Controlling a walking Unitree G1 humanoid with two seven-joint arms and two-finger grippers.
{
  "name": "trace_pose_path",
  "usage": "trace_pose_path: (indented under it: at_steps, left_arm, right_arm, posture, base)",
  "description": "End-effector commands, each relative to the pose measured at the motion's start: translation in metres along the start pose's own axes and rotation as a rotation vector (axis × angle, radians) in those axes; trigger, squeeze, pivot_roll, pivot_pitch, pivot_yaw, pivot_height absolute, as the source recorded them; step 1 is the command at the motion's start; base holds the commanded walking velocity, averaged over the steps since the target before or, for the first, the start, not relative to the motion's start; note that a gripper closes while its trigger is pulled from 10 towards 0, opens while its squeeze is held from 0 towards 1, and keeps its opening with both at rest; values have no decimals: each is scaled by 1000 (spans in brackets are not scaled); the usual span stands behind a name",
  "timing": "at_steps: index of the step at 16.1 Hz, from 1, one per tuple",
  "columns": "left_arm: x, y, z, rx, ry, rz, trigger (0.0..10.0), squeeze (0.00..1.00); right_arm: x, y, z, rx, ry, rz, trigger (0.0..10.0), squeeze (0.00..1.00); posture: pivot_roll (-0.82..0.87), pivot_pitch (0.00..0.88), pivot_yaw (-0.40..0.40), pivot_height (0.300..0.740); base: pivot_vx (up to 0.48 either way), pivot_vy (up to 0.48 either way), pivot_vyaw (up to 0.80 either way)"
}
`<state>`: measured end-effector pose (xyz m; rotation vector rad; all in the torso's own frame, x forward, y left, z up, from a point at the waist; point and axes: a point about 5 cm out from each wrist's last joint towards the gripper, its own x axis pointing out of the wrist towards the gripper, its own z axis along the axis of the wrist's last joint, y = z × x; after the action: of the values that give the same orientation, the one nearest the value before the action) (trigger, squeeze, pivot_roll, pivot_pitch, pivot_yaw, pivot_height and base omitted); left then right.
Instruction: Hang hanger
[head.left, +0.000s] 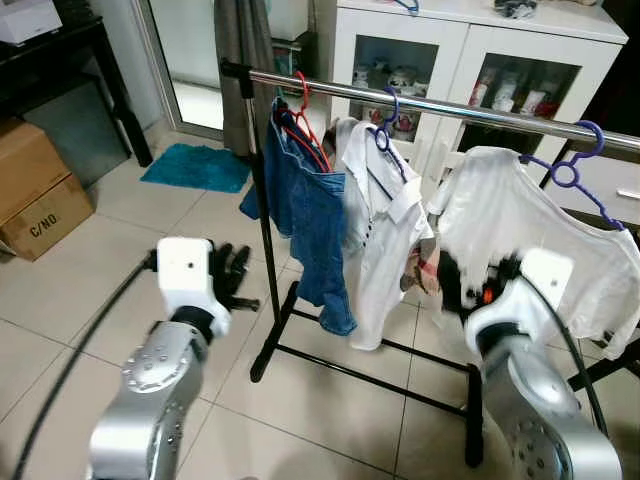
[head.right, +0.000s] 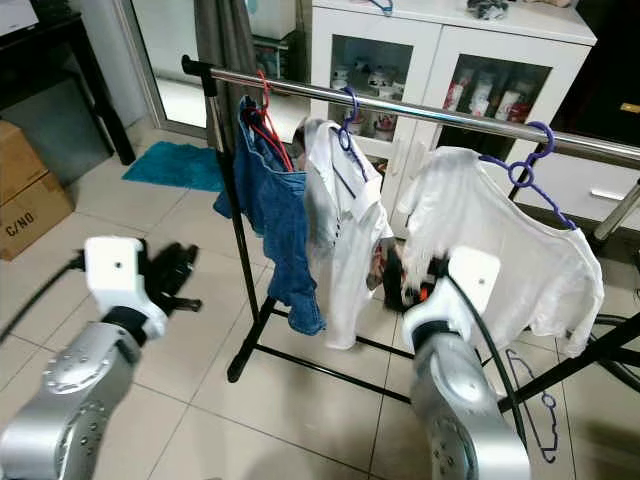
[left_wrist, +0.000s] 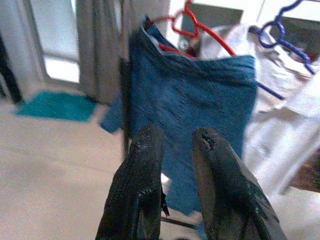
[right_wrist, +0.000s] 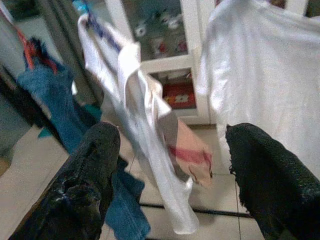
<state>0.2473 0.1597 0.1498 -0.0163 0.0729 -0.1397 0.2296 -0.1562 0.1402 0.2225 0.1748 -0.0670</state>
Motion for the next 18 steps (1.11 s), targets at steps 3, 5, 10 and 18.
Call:
trace_pose_path:
  at_steps: [3,5,10,18]
  left_arm:
    - [-11,0,1,119,7,-21,10000,0]
    - [-12,-4,1,118,11,-64,10000,0]
    - [9,-13,15,170,-18,-150,10000,0]
    - [8,-8,16,82,-13,-77,10000,1000]
  right_arm:
    - [1,18,5,-82,-43,195,10000,0]
    - [7,29,11,-142,-99,225,10000,0]
    - [20,25,27,32,-146,171,10000,0]
    - [23,30,29,19,-191,245,10000,0]
  posture:
    - [63,0,-4,740]
    - [67,0,-1,740]
    - [44,0,13,740]
    - [70,0,-23,740]
  base:
    - [0,0,267]
    - [133,0,800]
    - [266,0,0]
    - [305,0,0]
